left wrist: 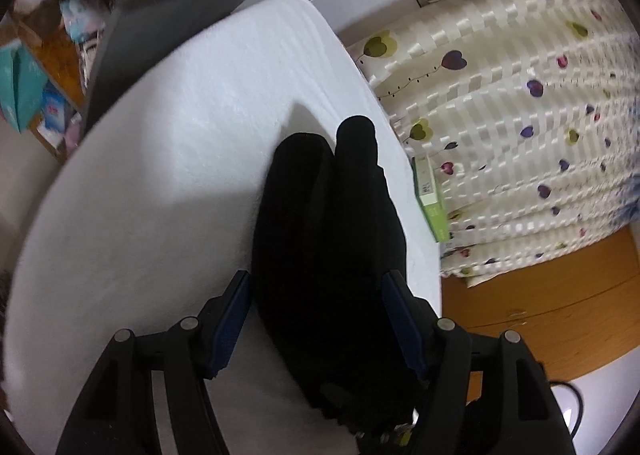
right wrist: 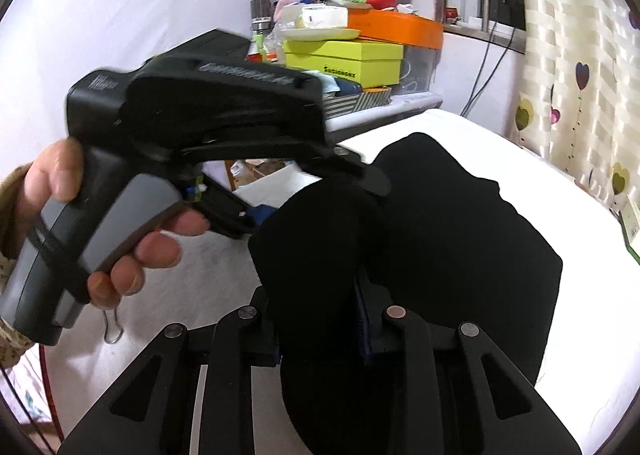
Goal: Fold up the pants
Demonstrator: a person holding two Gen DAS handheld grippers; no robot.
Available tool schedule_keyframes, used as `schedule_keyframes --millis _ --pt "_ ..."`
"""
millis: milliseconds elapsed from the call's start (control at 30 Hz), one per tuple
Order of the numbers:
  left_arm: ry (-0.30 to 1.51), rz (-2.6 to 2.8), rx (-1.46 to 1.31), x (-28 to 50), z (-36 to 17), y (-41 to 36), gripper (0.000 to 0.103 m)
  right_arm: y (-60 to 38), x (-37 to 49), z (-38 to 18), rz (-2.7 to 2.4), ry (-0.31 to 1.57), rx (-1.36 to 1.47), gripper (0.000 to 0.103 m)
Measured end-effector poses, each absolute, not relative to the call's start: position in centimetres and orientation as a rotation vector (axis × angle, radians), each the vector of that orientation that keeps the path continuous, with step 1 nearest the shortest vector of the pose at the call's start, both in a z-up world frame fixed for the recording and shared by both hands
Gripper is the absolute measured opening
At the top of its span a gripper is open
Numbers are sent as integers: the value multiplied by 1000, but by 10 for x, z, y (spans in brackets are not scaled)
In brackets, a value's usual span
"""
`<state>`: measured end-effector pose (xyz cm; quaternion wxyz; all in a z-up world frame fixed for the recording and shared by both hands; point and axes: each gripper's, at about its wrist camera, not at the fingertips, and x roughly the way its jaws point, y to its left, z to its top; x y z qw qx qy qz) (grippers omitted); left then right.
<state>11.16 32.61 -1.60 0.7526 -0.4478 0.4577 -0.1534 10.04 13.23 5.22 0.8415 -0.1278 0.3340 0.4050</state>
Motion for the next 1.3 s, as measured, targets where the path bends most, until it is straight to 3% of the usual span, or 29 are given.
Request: schedule_keyframes --millis 200,433,700,800,833,967,1133,1233,1300 --pt "1001 -367 -941 122 -8 313 79 133 98 51 870 707 -284 28" --pt "965 -420 -1055 122 -17 325 80 138 93 49 874 697 -321 30" --pt "1032 -355 -859 132 -7 304 80 130 94 49 907 726 -293 35" --pt "1046 -318 -761 133 -2 295 72 119 94 53 948 751 -254 36" --pt "1051 -298 -731 133 -2 294 64 117 94 54 958 755 -249 36" --pt "1072 -249 -676 134 -2 296 47 89 94 62 1014 796 -172 36" --pt "1070 -246 -623 131 -2 297 45 23 120 59 1009 925 99 37" --pt "1071 -244 -586 131 0 294 45 -16 141 46 872 972 216 49" --pt "1072 -243 -573 131 0 294 45 -36 160 35 798 1016 305 49"
